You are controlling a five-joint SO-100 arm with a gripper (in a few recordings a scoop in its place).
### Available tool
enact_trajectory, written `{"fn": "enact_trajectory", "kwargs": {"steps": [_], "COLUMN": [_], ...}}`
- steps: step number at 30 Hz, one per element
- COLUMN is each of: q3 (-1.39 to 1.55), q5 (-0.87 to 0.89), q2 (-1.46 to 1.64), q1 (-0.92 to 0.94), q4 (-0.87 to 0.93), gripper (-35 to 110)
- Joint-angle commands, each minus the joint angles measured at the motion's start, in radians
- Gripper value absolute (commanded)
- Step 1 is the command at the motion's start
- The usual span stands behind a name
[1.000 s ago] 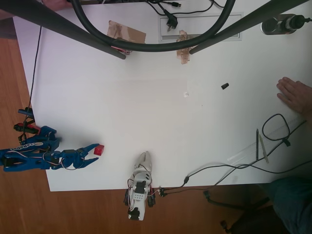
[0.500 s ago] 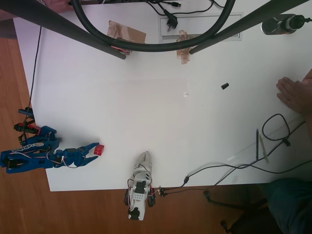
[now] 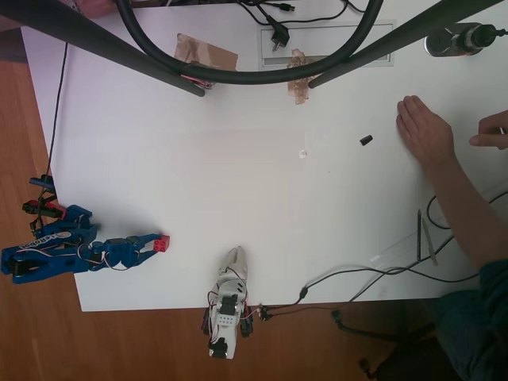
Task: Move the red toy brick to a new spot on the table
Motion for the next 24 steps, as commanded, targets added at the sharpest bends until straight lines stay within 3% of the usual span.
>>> {"fn": "enact_trajectory", "kwargs": {"steps": [1,9,24], "q3": [-0.152,-0.644,-1.394], "q5": [0.011,0.109,0.115], "q2": [0.017,-0.222,-0.808], "q1": [-0.023,-0.132,-0.215], "q4": [0.086,0.318,0.469], "gripper": [3,1,0]}}
